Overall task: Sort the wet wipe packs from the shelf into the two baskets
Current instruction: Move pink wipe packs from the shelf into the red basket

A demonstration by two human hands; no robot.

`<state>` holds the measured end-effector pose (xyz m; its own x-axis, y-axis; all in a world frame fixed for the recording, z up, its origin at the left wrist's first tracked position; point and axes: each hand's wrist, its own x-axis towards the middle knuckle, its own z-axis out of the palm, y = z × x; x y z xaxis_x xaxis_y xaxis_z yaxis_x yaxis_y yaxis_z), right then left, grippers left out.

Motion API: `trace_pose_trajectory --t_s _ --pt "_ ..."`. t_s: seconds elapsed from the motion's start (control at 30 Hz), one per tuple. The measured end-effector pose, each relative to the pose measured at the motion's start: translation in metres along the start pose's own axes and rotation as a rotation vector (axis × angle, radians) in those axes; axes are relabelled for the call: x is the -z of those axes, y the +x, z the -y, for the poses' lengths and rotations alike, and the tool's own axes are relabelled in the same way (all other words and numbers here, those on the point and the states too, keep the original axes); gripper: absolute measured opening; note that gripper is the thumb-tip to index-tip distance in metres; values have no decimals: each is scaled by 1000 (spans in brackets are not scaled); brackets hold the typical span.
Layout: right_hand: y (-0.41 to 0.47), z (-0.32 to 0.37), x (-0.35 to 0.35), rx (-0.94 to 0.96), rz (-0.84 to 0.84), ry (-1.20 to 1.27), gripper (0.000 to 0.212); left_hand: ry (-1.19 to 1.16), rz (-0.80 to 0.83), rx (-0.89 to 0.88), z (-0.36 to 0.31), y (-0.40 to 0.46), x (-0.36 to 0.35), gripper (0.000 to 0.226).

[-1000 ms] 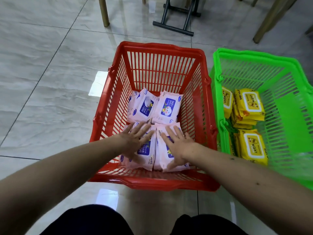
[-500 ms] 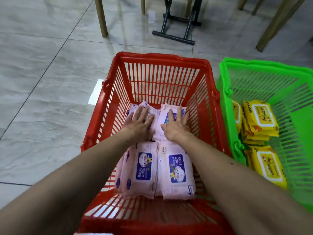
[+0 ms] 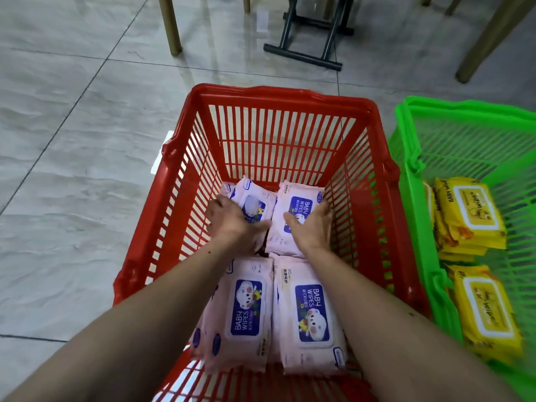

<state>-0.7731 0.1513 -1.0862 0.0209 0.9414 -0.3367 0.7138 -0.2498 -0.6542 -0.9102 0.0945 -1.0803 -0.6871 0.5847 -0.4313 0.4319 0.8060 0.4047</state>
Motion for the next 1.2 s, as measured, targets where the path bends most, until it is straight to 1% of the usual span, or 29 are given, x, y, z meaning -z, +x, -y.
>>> trace_pose_trajectory --t_s 0.07,0.13,0.17,0.27,0.33,0.4,0.47,0.53,0.63,0.7,0.8,0.87,0.93,1.0,1.07,1.13,1.2 --pt "1 2 -2 -148 39 29 77 -13 -21 97 -9 4 2 102" --pt "3 3 -3 -206 77 51 69 24 0 140 -15 6 1 84" --pt "4 3 -3 -214 86 56 67 5 16 146 -16 7 0 79" --pt "7 2 -4 -228 94 75 67 -141 54 124 -17 8 3 71" --pt "5 3 -4 -236 90 103 64 -260 78 108 -16 8 8 70" --pt "6 4 -5 -248 86 145 60 -331 89 87 -14 9 11 67" --pt "7 6 -6 -284 86 210 57 -382 99 75 -12 11 13 58" --pt "10 6 -7 -336 95 288 55 -486 126 86 -9 15 16 51" --pt "12 7 -5 -370 105 364 53 -666 164 119 0 19 23 47" --pt "13 6 -4 -363 126 417 49 -718 200 109 7 19 24 48" --pt "11 7 -4 -331 153 415 51 -648 234 37 8 15 18 51" --pt "9 10 -3 -328 165 408 55 -574 222 24 4 12 14 61" --pt "9 11 -2 -338 179 419 57 -586 224 89 -1 11 15 63" --pt "10 9 0 -341 193 442 55 -611 258 182 -5 14 19 55" --pt "11 5 -1 -343 194 470 53 -579 308 233 -6 18 23 53" --pt "12 4 -1 -341 198 487 52 -573 332 225 -7 20 22 54" --pt "13 4 0 -349 201 505 52 -607 315 174 -7 20 19 56"
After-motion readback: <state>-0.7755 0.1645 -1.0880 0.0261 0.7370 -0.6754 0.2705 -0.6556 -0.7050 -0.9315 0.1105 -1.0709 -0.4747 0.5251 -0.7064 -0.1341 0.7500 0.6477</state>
